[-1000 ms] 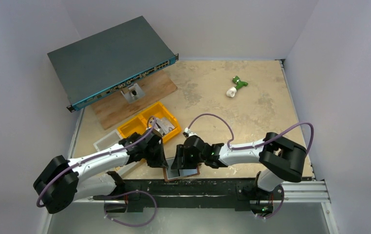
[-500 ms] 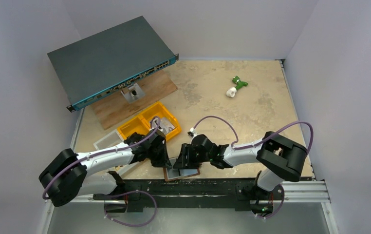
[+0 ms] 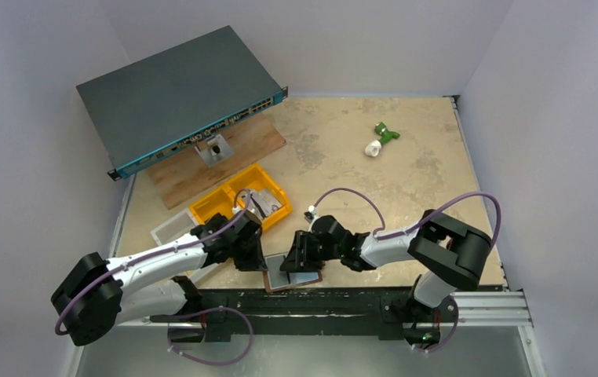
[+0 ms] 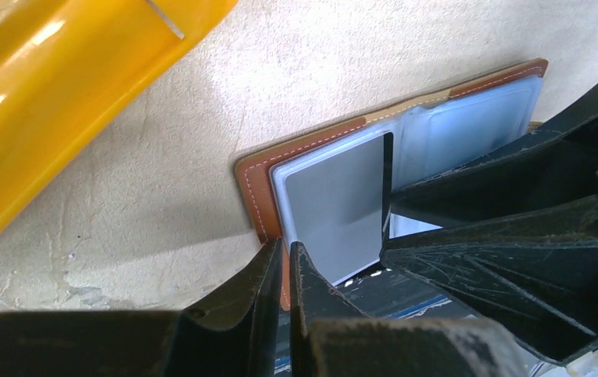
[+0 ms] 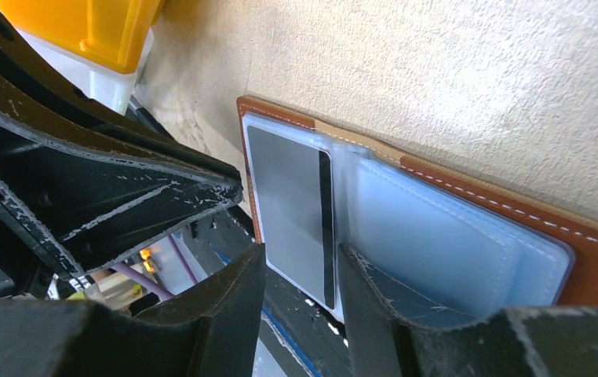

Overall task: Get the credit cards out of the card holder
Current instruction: Remove the credit card from the card holder.

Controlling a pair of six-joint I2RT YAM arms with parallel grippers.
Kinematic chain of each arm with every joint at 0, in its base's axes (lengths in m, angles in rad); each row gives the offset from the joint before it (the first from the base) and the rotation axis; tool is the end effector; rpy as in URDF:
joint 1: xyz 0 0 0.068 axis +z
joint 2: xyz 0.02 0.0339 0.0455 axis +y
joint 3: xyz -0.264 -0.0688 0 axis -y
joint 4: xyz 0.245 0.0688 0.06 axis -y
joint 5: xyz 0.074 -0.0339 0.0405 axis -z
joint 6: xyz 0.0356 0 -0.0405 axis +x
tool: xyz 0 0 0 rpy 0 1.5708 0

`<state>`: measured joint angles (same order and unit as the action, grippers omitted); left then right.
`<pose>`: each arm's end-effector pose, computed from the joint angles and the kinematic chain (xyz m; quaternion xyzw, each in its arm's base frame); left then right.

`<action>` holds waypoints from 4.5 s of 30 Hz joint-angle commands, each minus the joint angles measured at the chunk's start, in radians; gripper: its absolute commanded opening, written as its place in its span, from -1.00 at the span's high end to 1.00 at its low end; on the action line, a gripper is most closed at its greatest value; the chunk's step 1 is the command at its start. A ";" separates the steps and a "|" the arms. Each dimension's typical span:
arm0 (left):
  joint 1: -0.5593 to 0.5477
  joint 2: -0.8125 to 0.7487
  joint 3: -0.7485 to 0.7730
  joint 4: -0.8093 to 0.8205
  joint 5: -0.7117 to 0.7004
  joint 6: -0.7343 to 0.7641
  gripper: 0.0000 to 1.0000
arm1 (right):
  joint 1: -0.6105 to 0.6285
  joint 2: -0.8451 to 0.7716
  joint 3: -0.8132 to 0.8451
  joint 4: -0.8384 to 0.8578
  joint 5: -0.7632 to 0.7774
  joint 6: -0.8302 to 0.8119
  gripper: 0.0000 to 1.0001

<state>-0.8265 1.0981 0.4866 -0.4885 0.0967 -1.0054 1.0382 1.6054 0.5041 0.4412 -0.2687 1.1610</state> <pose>0.1225 -0.1380 0.1595 -0.0755 0.9684 -0.2134 0.1046 0.1336 0.2452 0.1196 -0.0042 0.8920 0.4429 0.0906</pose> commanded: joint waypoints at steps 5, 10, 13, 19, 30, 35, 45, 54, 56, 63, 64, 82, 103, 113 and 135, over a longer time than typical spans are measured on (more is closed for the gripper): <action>-0.005 0.018 0.006 0.048 0.008 0.018 0.86 | -0.004 0.041 -0.025 -0.030 0.013 -0.005 0.21; -0.007 0.059 0.005 0.081 0.021 0.017 0.90 | -0.004 0.048 -0.029 -0.025 0.007 -0.004 0.21; -0.006 0.092 0.003 0.092 0.023 0.013 0.94 | -0.006 0.044 -0.037 -0.017 0.009 0.003 0.21; -0.008 0.117 -0.011 0.117 0.026 -0.009 1.00 | -0.006 0.052 -0.054 0.020 -0.003 0.014 0.21; -0.014 0.158 -0.031 0.136 0.026 -0.060 1.00 | -0.024 0.096 -0.101 0.206 -0.088 0.067 0.61; -0.020 0.157 -0.029 0.126 0.015 -0.074 1.00 | -0.032 0.102 -0.122 0.262 -0.103 0.086 0.70; -0.029 0.156 -0.025 0.088 -0.014 -0.091 1.00 | -0.035 0.027 -0.093 0.146 -0.062 0.033 0.65; -0.030 0.142 -0.035 0.045 -0.055 -0.124 1.00 | -0.036 -0.002 -0.096 0.127 -0.058 0.032 0.63; -0.030 0.143 -0.038 0.038 -0.058 -0.129 1.00 | -0.035 -0.014 -0.096 0.119 -0.056 0.032 0.63; -0.030 0.145 -0.039 0.028 -0.067 -0.139 1.00 | -0.035 -0.056 -0.081 0.074 -0.038 0.023 0.62; -0.030 0.145 -0.039 0.027 -0.068 -0.139 1.00 | -0.033 -0.057 -0.080 0.068 -0.034 0.021 0.62; -0.029 0.158 -0.035 0.068 -0.037 -0.137 1.00 | -0.035 0.025 -0.080 0.169 -0.079 0.049 0.68; -0.028 0.158 -0.035 -0.020 -0.088 -0.128 1.00 | -0.035 -0.050 -0.116 0.102 -0.029 0.046 1.00; -0.023 0.149 -0.051 -0.021 -0.085 -0.133 1.00 | -0.035 -0.056 -0.138 0.135 -0.043 0.055 0.68; -0.063 0.194 -0.052 0.058 -0.046 -0.166 1.00 | -0.035 0.083 -0.160 0.414 -0.129 0.157 0.66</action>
<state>-0.8505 1.2274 0.4839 -0.3904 0.1013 -1.1584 0.9916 1.6772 0.3351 0.7795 -0.3859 1.3006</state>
